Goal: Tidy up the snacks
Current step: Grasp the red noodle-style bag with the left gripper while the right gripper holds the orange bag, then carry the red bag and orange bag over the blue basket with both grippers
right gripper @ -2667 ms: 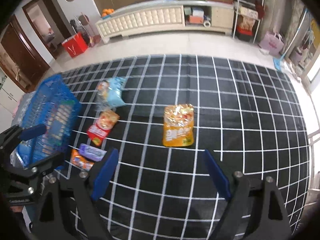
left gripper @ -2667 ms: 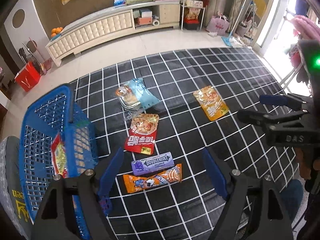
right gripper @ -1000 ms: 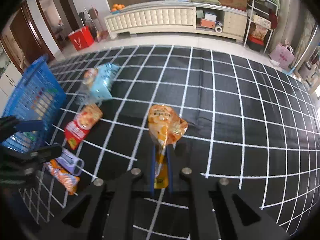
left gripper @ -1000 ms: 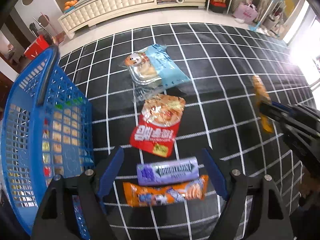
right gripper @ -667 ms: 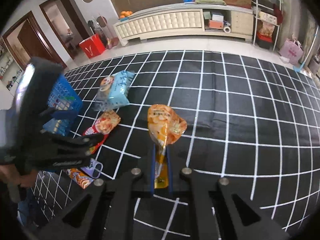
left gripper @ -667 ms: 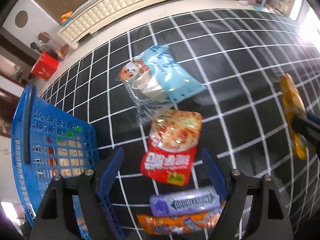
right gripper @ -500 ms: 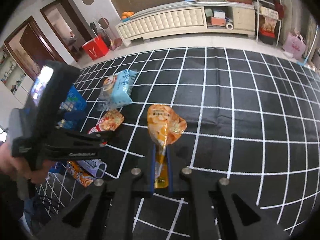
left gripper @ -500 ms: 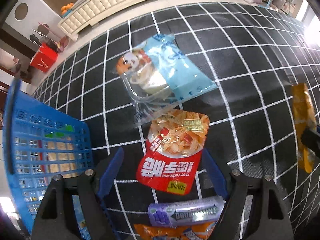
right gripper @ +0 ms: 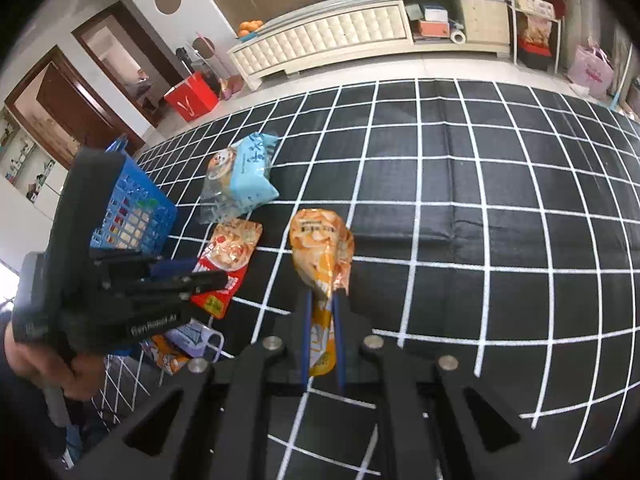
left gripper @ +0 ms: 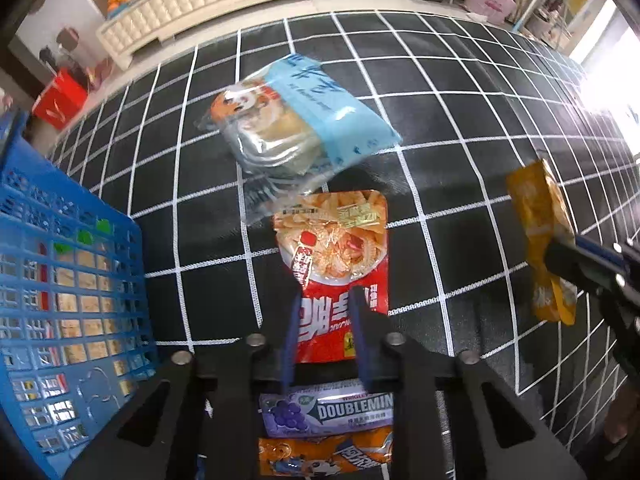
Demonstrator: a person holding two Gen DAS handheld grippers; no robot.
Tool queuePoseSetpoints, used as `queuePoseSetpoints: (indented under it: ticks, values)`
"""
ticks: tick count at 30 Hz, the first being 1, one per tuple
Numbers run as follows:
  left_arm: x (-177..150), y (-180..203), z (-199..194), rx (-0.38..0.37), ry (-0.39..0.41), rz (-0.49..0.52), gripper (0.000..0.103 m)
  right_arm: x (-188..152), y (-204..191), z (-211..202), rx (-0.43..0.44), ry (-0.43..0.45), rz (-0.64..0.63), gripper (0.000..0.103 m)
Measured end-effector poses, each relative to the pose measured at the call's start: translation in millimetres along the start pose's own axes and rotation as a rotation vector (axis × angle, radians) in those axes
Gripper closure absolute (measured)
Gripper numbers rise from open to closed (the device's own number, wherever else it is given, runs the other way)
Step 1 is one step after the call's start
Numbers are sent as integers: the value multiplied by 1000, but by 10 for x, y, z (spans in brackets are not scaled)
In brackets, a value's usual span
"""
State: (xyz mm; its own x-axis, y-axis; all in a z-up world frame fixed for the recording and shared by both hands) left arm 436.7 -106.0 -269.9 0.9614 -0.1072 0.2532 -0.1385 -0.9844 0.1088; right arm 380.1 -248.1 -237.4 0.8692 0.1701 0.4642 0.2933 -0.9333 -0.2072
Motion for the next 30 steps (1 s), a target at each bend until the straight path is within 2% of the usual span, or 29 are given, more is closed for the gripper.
queuePoseSetpoints:
  ticks: [5,16,24,30]
  values:
    - [-107,123,-219,-23,44,11,85,31,-67,-104,-48,8,-25,90]
    - [-395,254,-1270,-114,230,67,85,140,-466,-673,-102,79,-69,90]
    - [-708,67,-2084,-121,366,68,85,227,-990,-1100,-110,148,-129,90]
    - [-933,-321,-2398,-108,415,36,85,305,-1391,-1263,-91,185,-166,90]
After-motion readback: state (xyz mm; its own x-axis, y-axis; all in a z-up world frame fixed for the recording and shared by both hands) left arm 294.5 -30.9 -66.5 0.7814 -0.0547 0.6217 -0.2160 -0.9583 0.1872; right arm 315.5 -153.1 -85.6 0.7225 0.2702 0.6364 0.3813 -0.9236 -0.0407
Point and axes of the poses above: each gripper's, at about its wrist camera, not at the fingertips, and z roughly the way its jaws point, y to its right, x to its top, the point moved 5 cm from there along z, roughly the way its jaws point, and after that the axes turned 10 degrees about -x, right-handed, at the moved point
